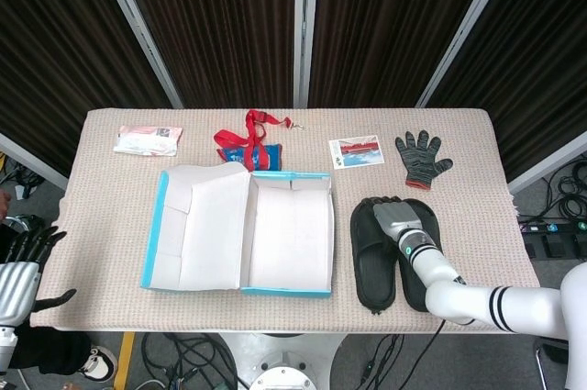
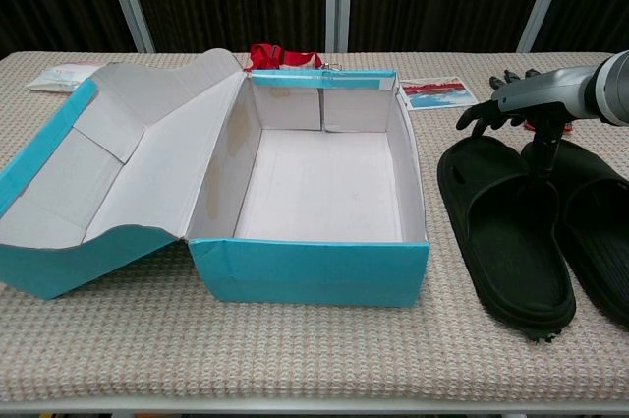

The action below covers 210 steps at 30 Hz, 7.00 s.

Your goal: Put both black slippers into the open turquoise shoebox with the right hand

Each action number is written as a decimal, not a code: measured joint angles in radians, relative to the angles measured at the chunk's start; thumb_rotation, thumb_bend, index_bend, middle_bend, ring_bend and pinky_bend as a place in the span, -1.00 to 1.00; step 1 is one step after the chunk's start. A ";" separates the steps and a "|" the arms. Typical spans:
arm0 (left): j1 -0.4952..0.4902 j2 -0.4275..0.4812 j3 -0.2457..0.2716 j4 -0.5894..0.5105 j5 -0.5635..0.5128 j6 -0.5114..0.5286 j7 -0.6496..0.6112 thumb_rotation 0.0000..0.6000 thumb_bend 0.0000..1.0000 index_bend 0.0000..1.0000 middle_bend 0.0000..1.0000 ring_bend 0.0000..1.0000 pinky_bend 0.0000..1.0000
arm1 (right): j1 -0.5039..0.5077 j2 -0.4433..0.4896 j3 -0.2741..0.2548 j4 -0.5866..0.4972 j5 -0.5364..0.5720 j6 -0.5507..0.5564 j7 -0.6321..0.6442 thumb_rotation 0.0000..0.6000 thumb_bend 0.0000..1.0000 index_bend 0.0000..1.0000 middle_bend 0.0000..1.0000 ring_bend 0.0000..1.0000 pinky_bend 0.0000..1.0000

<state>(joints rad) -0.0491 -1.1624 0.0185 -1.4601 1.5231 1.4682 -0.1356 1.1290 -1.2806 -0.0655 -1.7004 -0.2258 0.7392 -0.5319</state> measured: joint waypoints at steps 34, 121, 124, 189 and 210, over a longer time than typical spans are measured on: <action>-0.014 0.024 0.011 -0.011 -0.008 -0.054 -0.020 1.00 -0.88 -0.75 -0.84 -1.00 -0.90 | -0.052 0.005 0.006 -0.010 -0.106 0.146 0.046 1.00 -0.68 -0.03 -0.13 -0.81 -0.92; 0.016 -0.056 0.000 0.258 -0.033 -0.051 -0.175 1.00 -0.89 -0.75 -0.84 -1.00 -0.90 | -0.125 -0.639 0.337 0.845 -1.253 0.108 1.887 1.00 -0.82 0.05 -0.09 -0.73 -0.61; 0.017 -0.060 0.002 0.271 -0.031 -0.053 -0.185 1.00 -0.89 -0.75 -0.84 -1.00 -0.90 | -0.110 -0.658 0.330 0.878 -1.256 0.101 1.902 1.00 -0.82 0.05 -0.09 -0.73 -0.60; 0.006 -0.074 0.005 0.282 -0.023 -0.080 -0.198 1.00 -0.89 -0.75 -0.84 -1.00 -0.90 | -0.098 -0.545 0.134 0.903 -1.349 0.087 1.831 1.00 -1.00 -1.00 -0.78 -1.00 -0.77; 0.017 -0.051 0.001 0.221 -0.010 -0.033 -0.167 1.00 -0.89 -0.75 -0.83 -1.00 -0.90 | -0.273 -0.049 0.157 0.366 -1.234 0.247 1.479 1.00 -1.00 -1.00 -0.77 -1.00 -0.79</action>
<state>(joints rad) -0.0323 -1.2132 0.0195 -1.2393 1.5129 1.4350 -0.3028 0.8561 -1.3300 0.0920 -1.3349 -1.4595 0.9864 0.9471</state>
